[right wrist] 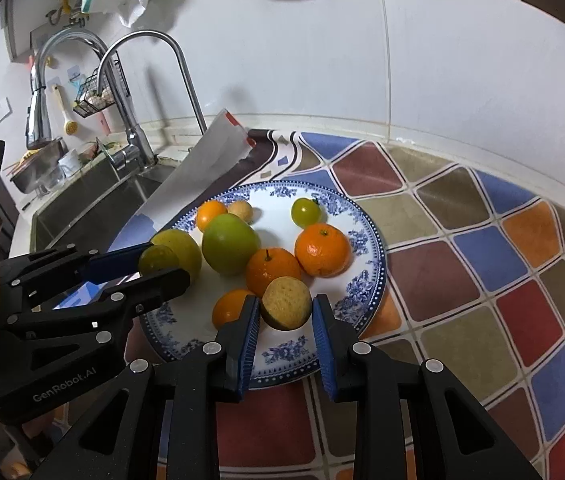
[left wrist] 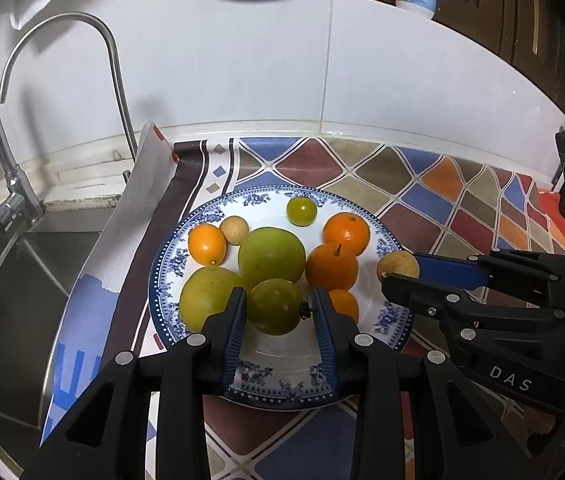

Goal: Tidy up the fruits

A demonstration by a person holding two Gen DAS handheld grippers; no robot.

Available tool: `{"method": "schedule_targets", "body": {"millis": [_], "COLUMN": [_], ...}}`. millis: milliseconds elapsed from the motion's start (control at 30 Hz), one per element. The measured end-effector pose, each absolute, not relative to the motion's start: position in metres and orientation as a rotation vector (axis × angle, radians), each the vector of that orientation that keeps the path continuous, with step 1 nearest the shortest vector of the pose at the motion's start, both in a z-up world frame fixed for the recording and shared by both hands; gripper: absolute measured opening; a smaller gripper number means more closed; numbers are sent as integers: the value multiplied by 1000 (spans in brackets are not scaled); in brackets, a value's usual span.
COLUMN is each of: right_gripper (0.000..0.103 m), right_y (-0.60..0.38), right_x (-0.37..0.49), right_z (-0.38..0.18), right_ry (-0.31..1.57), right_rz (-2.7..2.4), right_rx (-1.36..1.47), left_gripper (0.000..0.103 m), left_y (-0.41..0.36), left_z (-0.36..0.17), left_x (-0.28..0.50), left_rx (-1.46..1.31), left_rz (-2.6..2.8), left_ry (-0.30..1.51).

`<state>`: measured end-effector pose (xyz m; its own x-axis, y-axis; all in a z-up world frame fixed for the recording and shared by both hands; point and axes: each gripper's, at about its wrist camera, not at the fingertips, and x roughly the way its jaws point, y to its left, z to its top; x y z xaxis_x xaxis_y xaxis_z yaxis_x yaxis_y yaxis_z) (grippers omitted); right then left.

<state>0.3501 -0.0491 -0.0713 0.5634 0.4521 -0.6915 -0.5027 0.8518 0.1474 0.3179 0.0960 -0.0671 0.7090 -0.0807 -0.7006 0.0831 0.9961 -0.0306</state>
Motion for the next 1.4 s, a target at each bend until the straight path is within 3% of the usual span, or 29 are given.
{"method": "schedule_targets", "body": {"millis": [267,667,833,1067,1233,1400], "right_gripper": [31,38,44,56,56,65], "right_y": [-52,-75,-84,-97,-105,-117], "right_x": [352,303,276,231,199,167], "right_z": [-69,-35,-18,4,15,22], "right_ry": [781,693,654,577,552,544], "right_rz": [536,443,420,347,312,273], "right_rx": [-67,-67,-58,-52,-50,-23], "left_gripper": [36,67,69,77,83,89], "left_y": [96,82,76,71,64,57], "left_z": [-62,-30,-15,6,17,23], "left_x": [315,263,240,203,175,148], "left_rx": [10,59,68,74,76,68], "left_rz": [-75,-46,-55,-32,-50,-47], "left_ry": [761,671,633,572,535,507]}}
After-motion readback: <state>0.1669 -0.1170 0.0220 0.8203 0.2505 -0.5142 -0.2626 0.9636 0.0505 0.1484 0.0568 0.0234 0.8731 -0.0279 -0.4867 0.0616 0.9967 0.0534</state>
